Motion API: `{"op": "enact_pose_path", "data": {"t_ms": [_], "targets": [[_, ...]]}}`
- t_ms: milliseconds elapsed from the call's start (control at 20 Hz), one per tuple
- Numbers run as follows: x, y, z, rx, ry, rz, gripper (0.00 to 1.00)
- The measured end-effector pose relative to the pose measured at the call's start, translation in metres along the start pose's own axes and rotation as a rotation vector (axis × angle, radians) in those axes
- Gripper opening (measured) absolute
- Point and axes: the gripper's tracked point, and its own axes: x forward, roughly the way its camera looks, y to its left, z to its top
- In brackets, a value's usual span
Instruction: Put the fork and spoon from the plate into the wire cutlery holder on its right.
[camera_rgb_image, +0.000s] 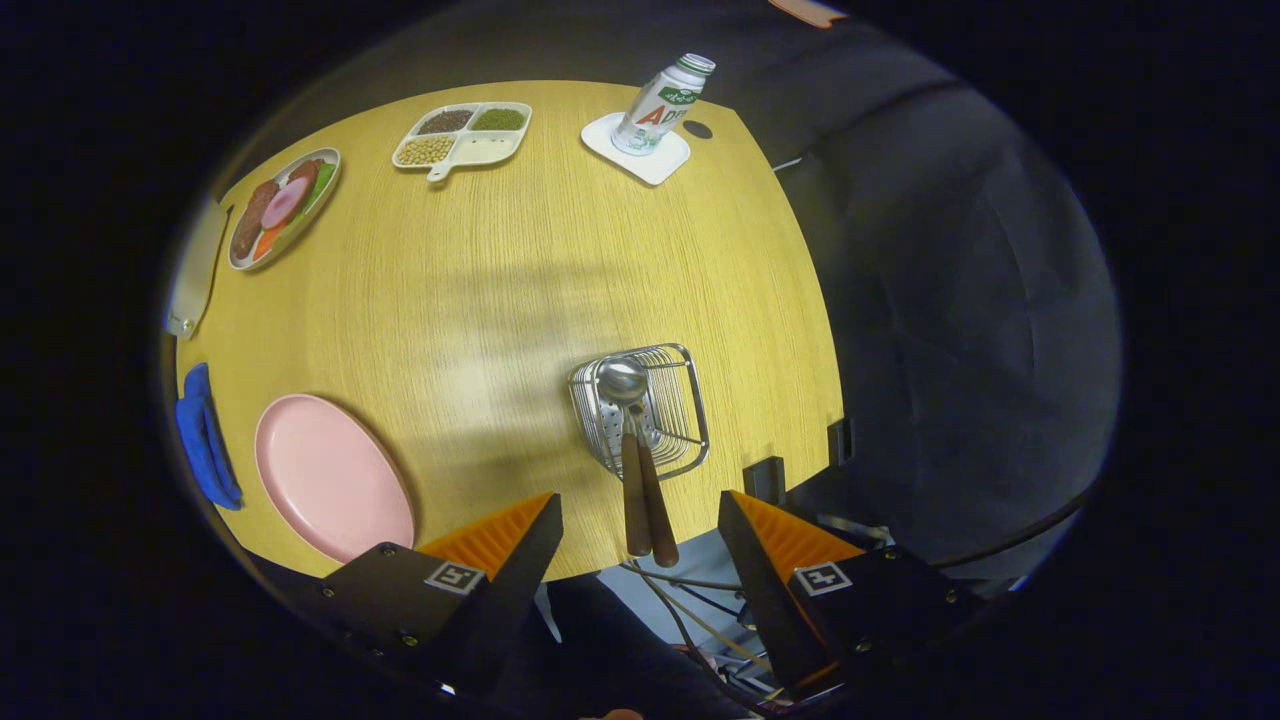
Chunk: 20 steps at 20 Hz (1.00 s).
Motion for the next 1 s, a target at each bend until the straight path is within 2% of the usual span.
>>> {"op": "enact_pose_path", "data": {"t_ms": [200,350,650,1000], "targets": [[-0.004,0.003,0.004,0.005,-0.041,0.003,0.97],[-0.012,0.0,0.017,0.066,-0.157,-0.007,0.97],[-0.062,-0.013,0.054,0.205,-0.526,-0.006,0.97],[-0.178,-0.015,0.095,0.273,-0.994,0.036,0.97]]}}
